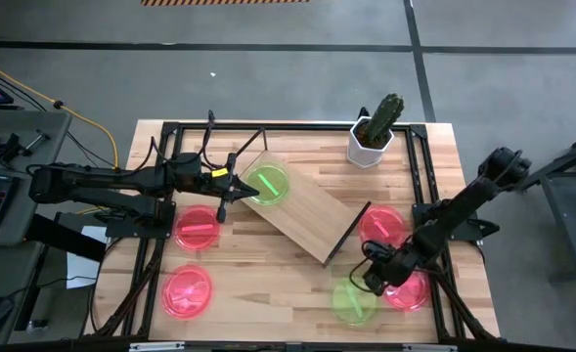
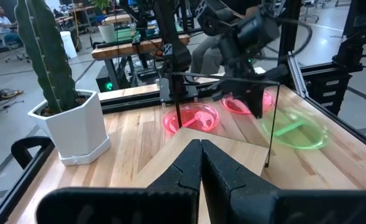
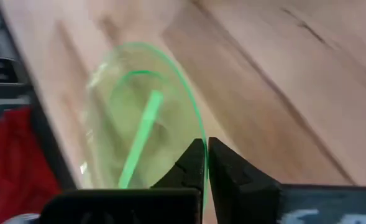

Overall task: Place and stack plates onto a shelf
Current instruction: Stack the green plate on top of the other green plate on the shelf

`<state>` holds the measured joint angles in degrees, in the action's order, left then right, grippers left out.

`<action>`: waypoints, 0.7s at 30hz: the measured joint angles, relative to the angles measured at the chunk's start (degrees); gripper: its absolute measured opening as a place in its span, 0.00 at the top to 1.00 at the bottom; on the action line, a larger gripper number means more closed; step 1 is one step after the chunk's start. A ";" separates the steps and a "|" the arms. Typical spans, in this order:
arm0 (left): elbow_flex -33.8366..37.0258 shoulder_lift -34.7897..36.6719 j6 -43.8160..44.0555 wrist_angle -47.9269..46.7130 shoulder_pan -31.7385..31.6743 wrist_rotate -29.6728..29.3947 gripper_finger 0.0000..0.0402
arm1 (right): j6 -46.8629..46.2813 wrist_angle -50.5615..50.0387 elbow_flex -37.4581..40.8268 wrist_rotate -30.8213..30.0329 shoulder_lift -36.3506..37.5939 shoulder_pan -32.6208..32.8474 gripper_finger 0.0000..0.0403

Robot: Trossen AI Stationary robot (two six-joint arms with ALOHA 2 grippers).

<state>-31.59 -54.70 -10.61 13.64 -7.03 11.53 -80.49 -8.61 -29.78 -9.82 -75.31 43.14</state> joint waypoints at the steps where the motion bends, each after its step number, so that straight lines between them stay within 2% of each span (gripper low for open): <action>1: 0.00 0.00 0.00 0.01 0.00 0.00 1.00 | 0.02 0.78 0.00 0.15 0.67 0.05 1.00; 10: 0.00 0.00 -0.07 -0.03 0.00 0.00 1.00 | 1.10 6.05 -0.04 -0.73 2.37 -0.40 1.00; 21: 0.00 0.00 -0.09 -0.03 0.00 -0.02 1.00 | 2.28 25.09 -0.07 1.53 4.78 -0.88 1.00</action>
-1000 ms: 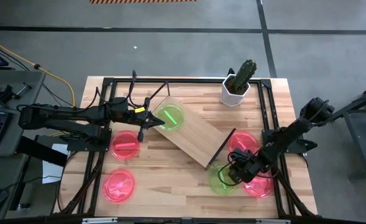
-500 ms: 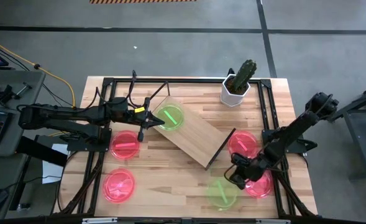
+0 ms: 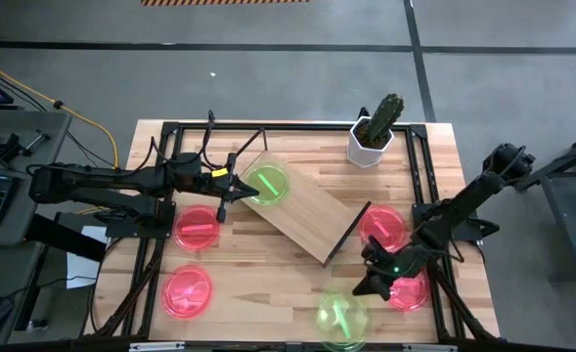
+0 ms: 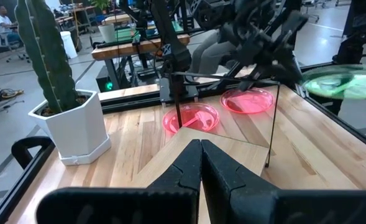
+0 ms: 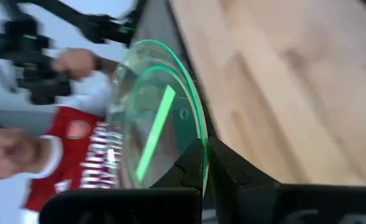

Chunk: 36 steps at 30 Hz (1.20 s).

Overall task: Place and stack plates onto a shelf
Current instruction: Stack the green plate on top of the other green plate on the shelf

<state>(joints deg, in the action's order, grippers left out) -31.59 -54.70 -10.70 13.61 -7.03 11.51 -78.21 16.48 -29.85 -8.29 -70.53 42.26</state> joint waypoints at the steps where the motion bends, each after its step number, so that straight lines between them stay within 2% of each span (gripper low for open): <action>1: 0.00 0.00 -0.02 0.04 0.00 -0.02 1.00 | 0.60 1.29 0.00 -0.01 0.19 -0.41 1.00; 7: 0.00 0.00 -1.80 0.00 -0.04 -0.26 1.00 | 7.50 7.94 -0.07 1.42 0.56 -5.97 1.00; 13: 0.00 0.00 -1.86 -0.04 -0.04 -0.28 1.00 | 15.45 7.13 -5.31 9.19 0.56 -13.49 1.00; 17: 0.00 0.00 -1.88 -0.04 -0.02 -0.28 1.00 | 23.40 -5.89 -15.51 14.18 0.58 -17.28 1.00; 20: 0.00 0.11 -1.68 -0.11 -0.02 -0.28 1.00 | 30.71 -21.15 -24.55 14.09 0.58 -19.79 1.00; 22: 0.00 1.10 -1.07 -0.75 -0.01 -0.16 1.00 | 35.54 -29.63 -29.66 11.80 0.49 -21.66 1.00; 27: 0.00 7.77 -0.94 -4.42 0.07 0.62 1.00 | 44.46 -37.08 -36.23 10.95 0.49 -27.66 1.00; 31: 0.00 16.32 -0.54 -8.73 0.07 0.66 1.00 | 48.27 -39.40 -36.74 12.94 0.47 -34.30 1.00; 36: 0.00 26.09 0.42 -13.83 0.07 0.70 1.00 | 53.09 -37.92 -36.74 11.11 -0.58 -43.45 1.00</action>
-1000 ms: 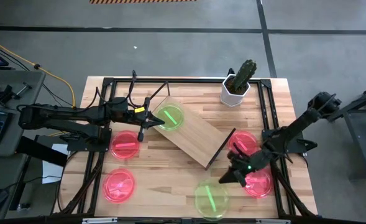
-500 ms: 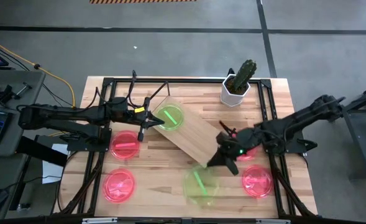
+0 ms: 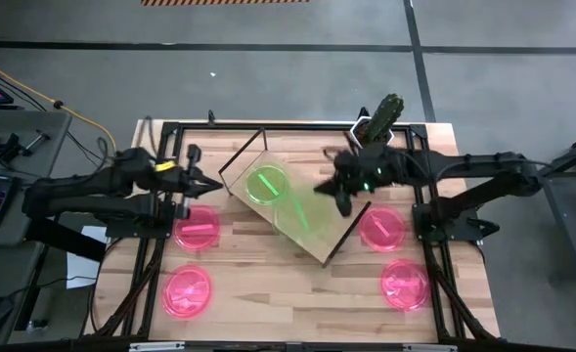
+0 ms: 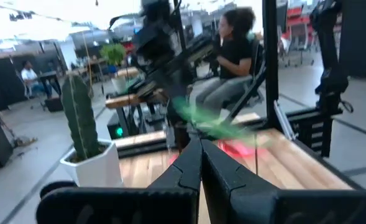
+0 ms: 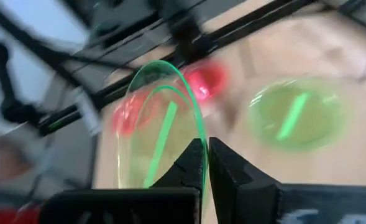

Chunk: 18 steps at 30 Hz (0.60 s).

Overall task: Place and stack plates onto a shelf
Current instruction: Stack the green plate on top of the other green plate on the shelf

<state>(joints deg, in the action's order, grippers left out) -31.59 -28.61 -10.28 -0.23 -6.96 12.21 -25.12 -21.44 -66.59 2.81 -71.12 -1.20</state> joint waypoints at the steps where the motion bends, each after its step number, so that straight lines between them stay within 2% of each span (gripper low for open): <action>1: 0.00 1.45 0.25 -0.67 0.00 0.02 1.00 | 0.88 1.90 -0.02 -1.00 -0.55 -1.56 1.00; 5: 0.06 5.50 1.21 -2.76 0.00 0.13 1.00 | 2.06 4.38 -0.07 -6.58 -3.48 -6.74 1.00; 9: 2.07 6.68 1.22 -1.53 0.02 0.11 1.00 | -0.37 6.19 -0.04 -12.14 -8.48 -10.53 1.00; 13: 4.27 6.66 2.18 3.15 0.02 -0.59 1.00 | -1.88 12.41 -0.04 -13.84 -14.48 -13.01 1.00; 18: 4.66 6.65 2.62 4.00 0.02 -0.75 1.00 | -3.38 17.02 -0.04 -13.77 -21.51 -14.65 1.00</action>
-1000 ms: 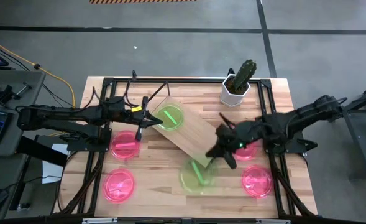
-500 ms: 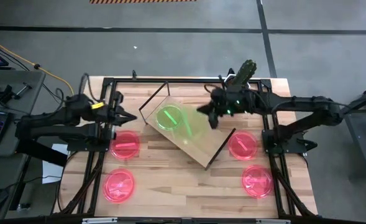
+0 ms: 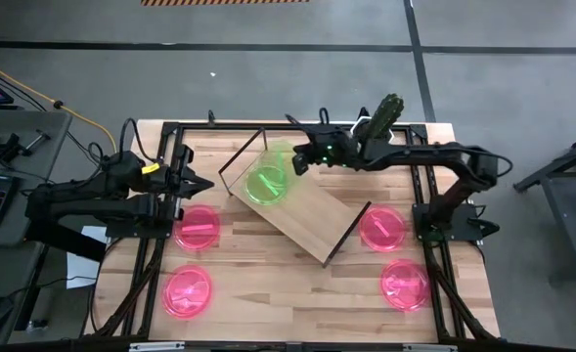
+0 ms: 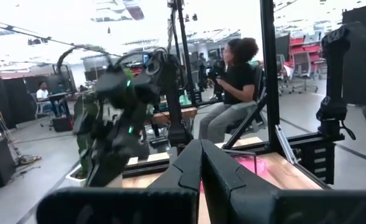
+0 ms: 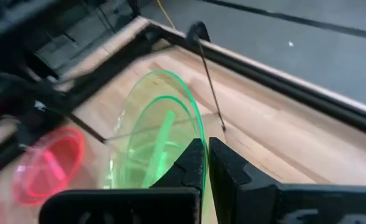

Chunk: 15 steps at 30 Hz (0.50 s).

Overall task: Place and stack plates onto a shelf
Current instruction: Stack the green plate on top of the other green plate on the shelf

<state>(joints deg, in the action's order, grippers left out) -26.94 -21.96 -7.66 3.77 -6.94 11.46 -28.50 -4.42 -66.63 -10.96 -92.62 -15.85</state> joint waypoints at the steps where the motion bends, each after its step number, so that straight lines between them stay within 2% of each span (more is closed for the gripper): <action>1: 0.00 0.00 0.12 0.00 0.01 -0.02 1.00 | -0.16 0.38 0.02 0.00 -1.16 -0.10 1.00; 15: 0.00 -2.00 0.11 0.45 0.01 -0.09 1.00 | -4.43 6.65 0.07 0.03 -9.97 -0.27 1.00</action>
<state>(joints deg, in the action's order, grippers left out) -26.94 -23.96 -7.55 4.22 -6.93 11.38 -32.93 2.23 -66.57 -10.93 -102.59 -16.12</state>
